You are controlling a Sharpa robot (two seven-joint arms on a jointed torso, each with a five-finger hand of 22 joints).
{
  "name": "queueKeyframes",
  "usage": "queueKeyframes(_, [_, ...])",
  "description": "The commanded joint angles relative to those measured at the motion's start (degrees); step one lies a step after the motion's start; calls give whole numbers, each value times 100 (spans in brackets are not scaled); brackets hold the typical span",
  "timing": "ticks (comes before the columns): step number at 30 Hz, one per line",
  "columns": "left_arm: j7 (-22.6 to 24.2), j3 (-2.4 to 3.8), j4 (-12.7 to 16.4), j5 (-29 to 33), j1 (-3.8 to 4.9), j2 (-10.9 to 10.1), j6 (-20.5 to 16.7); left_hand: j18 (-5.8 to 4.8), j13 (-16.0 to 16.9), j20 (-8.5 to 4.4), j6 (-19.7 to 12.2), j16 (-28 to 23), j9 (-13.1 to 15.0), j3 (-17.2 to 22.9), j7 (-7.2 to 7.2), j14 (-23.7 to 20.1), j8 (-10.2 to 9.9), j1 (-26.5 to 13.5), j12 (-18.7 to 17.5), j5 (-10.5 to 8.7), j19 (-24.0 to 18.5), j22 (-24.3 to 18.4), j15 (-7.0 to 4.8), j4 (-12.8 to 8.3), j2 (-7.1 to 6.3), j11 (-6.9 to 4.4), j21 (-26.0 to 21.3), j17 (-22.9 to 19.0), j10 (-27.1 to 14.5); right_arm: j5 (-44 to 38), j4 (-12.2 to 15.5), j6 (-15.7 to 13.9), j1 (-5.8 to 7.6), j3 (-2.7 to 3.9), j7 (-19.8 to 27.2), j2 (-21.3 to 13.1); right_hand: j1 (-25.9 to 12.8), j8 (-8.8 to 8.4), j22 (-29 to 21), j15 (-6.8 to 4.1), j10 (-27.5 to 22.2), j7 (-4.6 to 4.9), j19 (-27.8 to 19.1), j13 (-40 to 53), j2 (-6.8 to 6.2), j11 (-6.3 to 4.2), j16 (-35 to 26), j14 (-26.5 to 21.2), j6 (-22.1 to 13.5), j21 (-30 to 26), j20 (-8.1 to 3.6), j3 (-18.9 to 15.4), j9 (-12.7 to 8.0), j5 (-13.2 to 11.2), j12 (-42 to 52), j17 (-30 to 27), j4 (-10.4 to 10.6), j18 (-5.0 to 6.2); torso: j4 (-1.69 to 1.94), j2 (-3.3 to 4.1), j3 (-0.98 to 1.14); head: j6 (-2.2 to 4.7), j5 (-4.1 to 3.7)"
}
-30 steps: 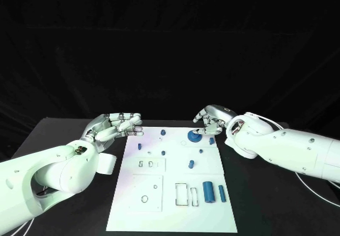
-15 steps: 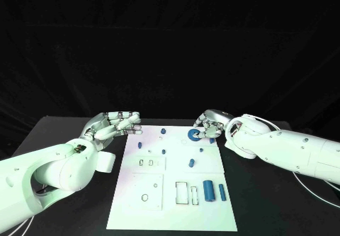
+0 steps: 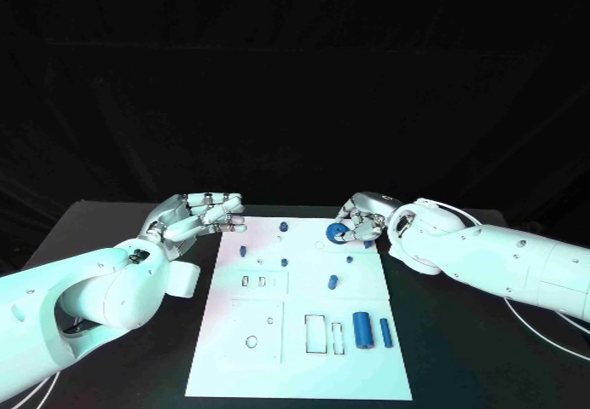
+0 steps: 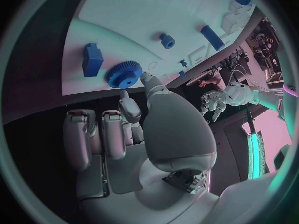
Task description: Assemble the parts on the task board
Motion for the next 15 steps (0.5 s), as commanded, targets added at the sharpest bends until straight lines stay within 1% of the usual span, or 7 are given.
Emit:
queueKeyframes(1, [-16, 5, -5, 12, 8, 17, 143, 45, 10, -10, -17, -35, 3, -33, 31, -48, -21, -18, -22, -13, -46, -7, -3, 5, 61, -2, -38, 6, -25, -206, -55, 223, -5, -1, -78, 29, 72, 32, 905, 42, -2, 5, 124, -1, -5, 7, 32, 406, -49, -38, 31, -35, 4, 24, 12, 695, -2, -91, 3, 0, -1, 3, 2])
queueKeyframes(3, [-23, 5, -7, 12, 8, 17, 142, 45, 10, -10, -17, -35, 3, -33, 31, -48, -21, -18, -22, -13, -46, -7, -2, 5, 61, -2, -38, 6, -25, -221, -70, 259, -6, -2, -88, 39, 76, 34, 906, 43, -2, 5, 125, 5, 0, 8, 34, 406, -48, -38, 32, -36, 5, 27, 17, 699, -1, -91, -1, 2, -3, 2, 7])
queueKeyframes(6, [-33, 5, -10, 12, 8, 18, 136, 45, 10, -10, -17, -35, 3, -33, 31, -48, -21, -18, -22, -13, -46, -7, -2, 5, 61, -2, -38, 6, -25, -241, -75, 300, -7, -3, -98, 51, 85, 45, 909, 45, -3, 3, 127, 14, 10, 8, 41, 408, -38, -37, 35, -38, 10, 31, 26, 711, 1, -92, -5, 5, -1, -5, 4])
queueKeyframes(8, [-38, 5, -12, 12, 8, 19, 131, 45, 10, -10, -17, -36, 3, -34, 32, -48, -22, -18, -23, -13, -48, -7, -2, 5, 62, -2, -38, 7, -26, -254, -78, 323, -7, -3, -109, 56, 93, 54, 912, 46, -7, 2, 128, 18, 18, 7, 41, 408, -29, -36, 36, -40, 14, 34, 29, 711, 3, -92, -3, 1, 1, -2, -12])
queueKeyframes(15, [-50, 5, -15, 12, 8, 18, 122, 46, 10, -9, -18, -36, 3, -33, 32, -48, -23, -16, -24, -12, -51, -8, -2, 5, 67, -1, -39, 8, -29, -272, -107, 359, -7, -4, -136, 57, 136, 88, 921, 44, 3, -3, 133, 59, 58, 3, 48, 409, 4, -32, 40, -36, 29, 61, 68, 725, 4, -94, -1, 1, -1, -3, 1])
